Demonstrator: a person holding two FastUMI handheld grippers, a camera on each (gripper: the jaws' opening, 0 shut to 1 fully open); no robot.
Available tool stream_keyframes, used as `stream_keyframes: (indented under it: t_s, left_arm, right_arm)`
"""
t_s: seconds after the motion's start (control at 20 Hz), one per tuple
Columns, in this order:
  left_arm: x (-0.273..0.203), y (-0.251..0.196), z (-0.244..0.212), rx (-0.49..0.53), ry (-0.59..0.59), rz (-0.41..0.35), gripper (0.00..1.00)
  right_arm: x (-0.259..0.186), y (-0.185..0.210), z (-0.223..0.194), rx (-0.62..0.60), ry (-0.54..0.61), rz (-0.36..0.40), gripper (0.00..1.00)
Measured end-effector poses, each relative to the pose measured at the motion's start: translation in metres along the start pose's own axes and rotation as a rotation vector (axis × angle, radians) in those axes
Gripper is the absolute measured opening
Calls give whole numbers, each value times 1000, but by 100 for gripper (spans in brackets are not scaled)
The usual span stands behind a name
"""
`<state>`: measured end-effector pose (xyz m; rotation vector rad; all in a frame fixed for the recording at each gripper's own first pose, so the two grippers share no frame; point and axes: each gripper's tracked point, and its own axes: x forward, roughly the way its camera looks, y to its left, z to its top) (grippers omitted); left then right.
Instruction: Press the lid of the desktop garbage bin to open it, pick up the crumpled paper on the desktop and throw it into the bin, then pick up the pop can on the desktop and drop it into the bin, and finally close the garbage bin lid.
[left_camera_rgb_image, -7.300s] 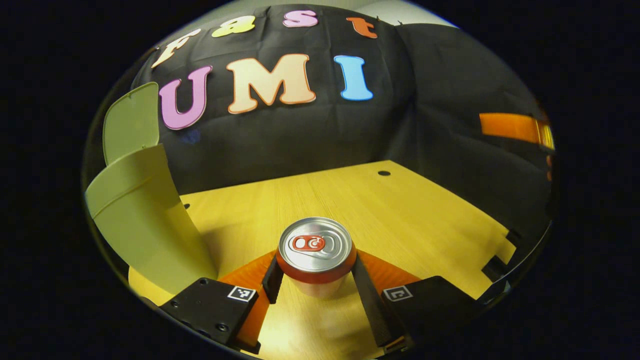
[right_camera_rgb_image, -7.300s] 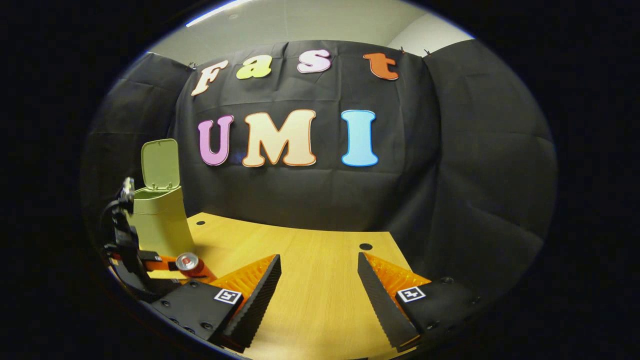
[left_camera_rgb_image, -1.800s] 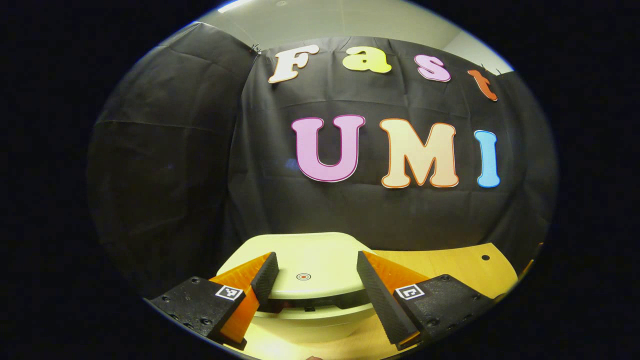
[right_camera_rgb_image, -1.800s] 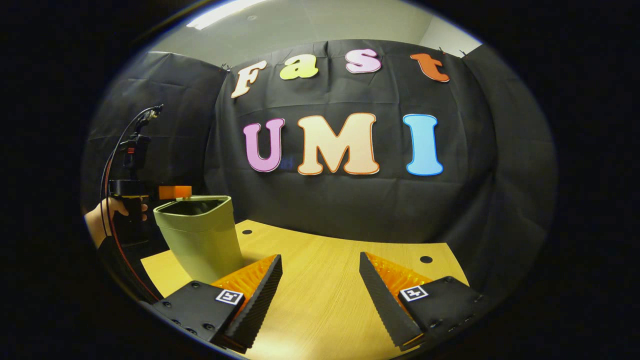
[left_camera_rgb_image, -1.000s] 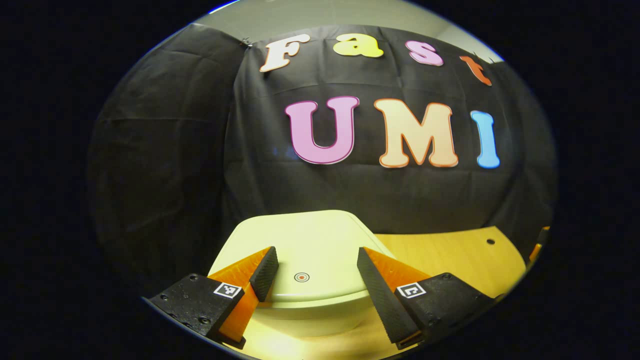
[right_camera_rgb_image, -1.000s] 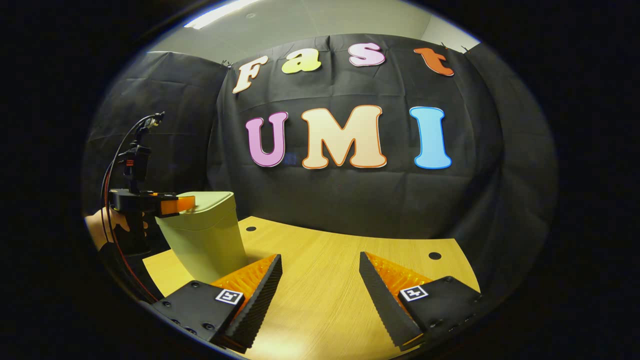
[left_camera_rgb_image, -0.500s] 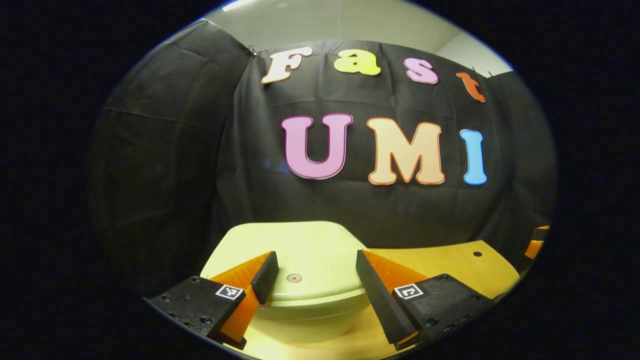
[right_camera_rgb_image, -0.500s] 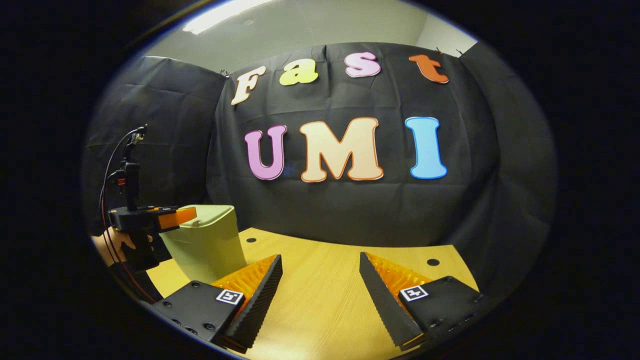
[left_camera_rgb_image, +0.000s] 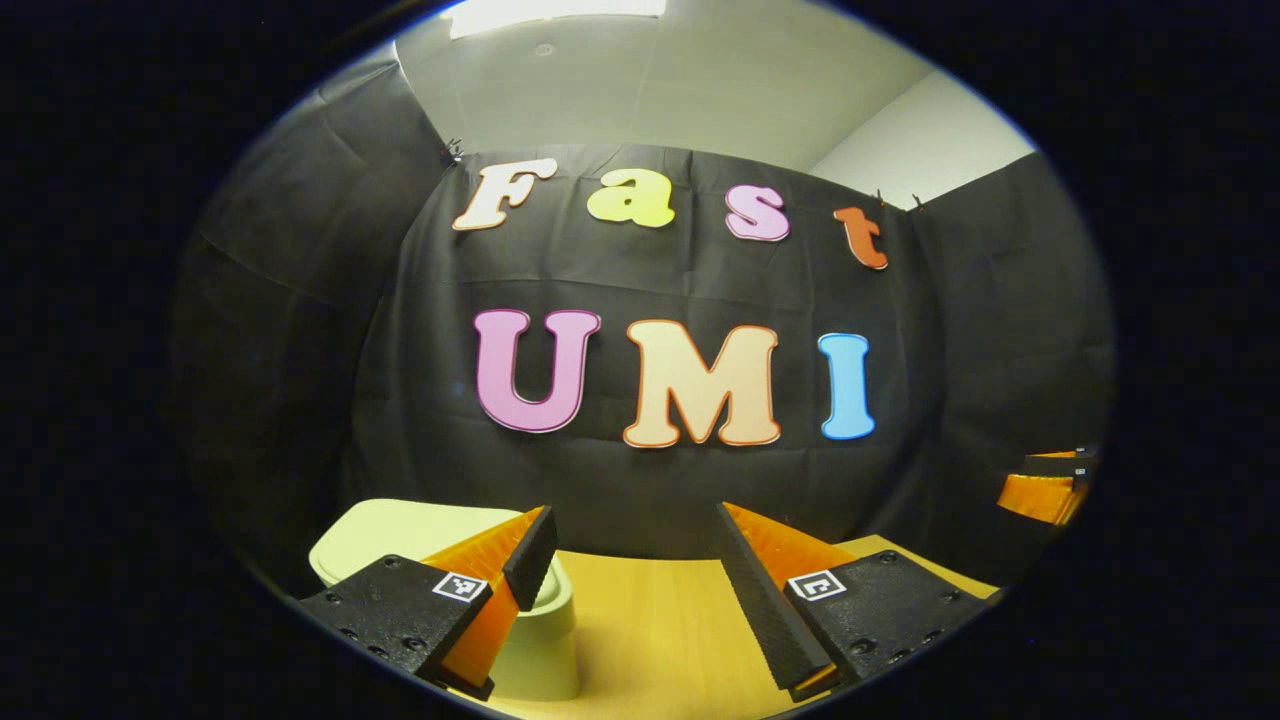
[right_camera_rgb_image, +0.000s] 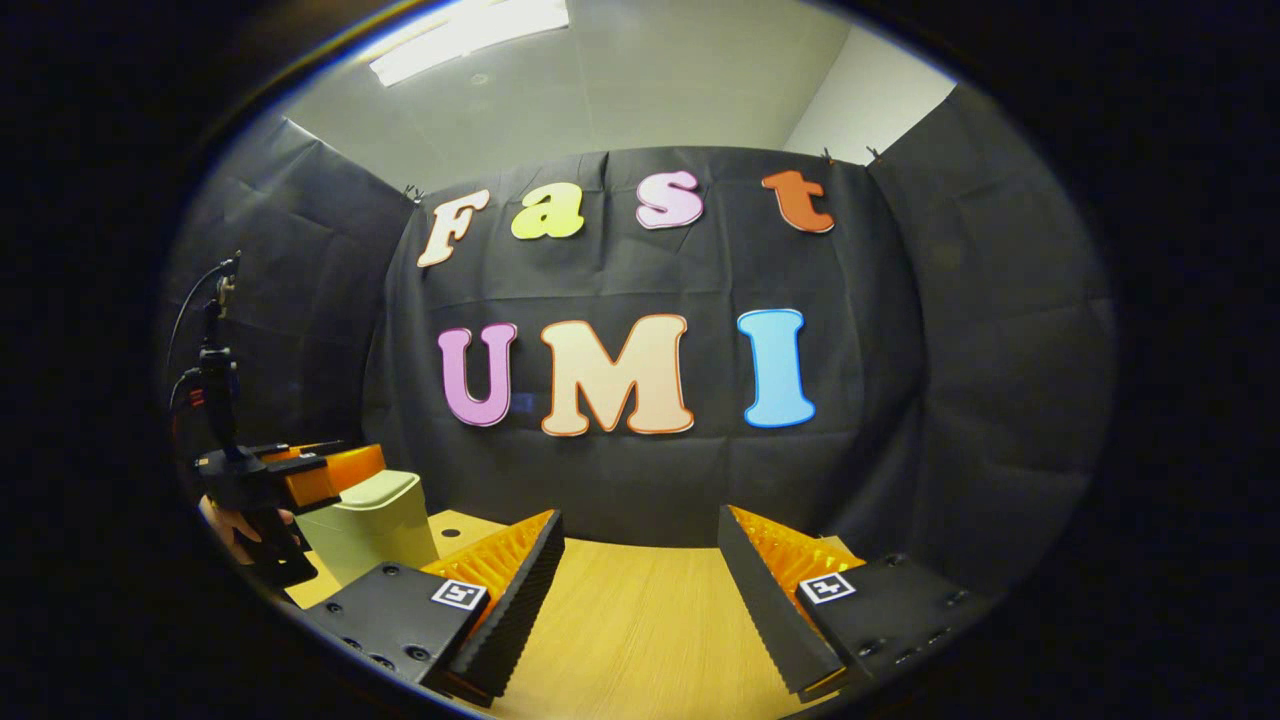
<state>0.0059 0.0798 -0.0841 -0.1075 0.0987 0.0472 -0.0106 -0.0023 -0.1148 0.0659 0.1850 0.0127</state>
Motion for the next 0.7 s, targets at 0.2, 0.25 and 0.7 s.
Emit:
stream_keyframes:
  t_s: [0.2, 0.25, 0.7]
  left_arm:
    - [-3, -24, -5, -8, 25, -45, 93]
    - [-5, -29, -6, -2, 28, -54, 93]
    - [-15, -56, 3, 44, 13, -123, 92]
  right_arm:
    - [-8, -10, 5, 16, -14, -24, 97]
    - [-9, -13, 7, 16, -19, -28, 97]
    - [-14, -18, 22, 32, -66, -33, 97]
